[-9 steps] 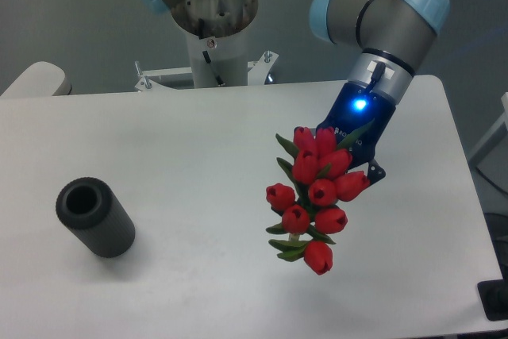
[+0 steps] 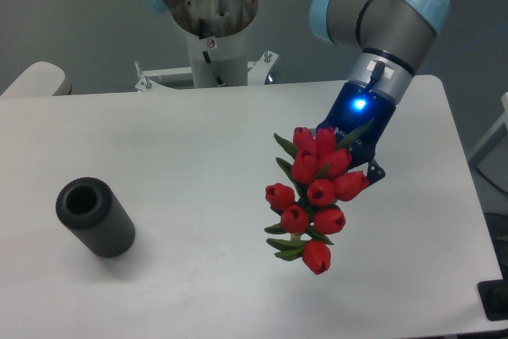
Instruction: Place the flowers on the table
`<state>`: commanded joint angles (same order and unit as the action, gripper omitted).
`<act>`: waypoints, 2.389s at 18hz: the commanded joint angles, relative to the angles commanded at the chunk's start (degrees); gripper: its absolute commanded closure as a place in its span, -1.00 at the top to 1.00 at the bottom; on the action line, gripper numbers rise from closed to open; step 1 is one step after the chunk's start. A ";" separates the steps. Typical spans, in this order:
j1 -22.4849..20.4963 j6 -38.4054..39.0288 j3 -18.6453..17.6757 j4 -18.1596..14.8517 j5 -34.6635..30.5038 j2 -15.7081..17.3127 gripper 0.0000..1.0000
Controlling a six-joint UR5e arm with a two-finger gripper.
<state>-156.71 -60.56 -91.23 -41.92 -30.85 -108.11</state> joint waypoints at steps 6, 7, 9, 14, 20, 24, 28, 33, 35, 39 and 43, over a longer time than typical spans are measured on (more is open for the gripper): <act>0.18 -2.63 -0.35 -0.17 -0.26 0.18 -0.40; 0.18 -3.94 -0.79 -0.18 -1.48 0.61 -0.40; 0.26 -6.75 -2.63 -0.18 -5.17 1.75 -0.40; 0.62 -11.94 -6.76 -0.26 -12.46 4.83 -0.40; 4.29 -17.57 -10.81 -0.35 -26.69 8.17 -0.40; 9.56 -19.51 -12.92 -0.35 -39.52 8.61 -0.40; 14.32 -19.60 -14.41 -0.35 -52.70 8.44 -0.39; 18.63 -19.34 -17.05 -0.44 -63.71 7.56 -0.40; 19.77 -18.90 -18.10 -0.53 -65.12 7.38 -0.40; 20.39 -18.90 -20.56 -0.62 -66.27 6.25 -0.40; 22.15 -18.81 -21.01 -0.62 -66.36 4.92 -0.39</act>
<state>-134.56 -79.37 -112.24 -42.54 -97.21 -103.18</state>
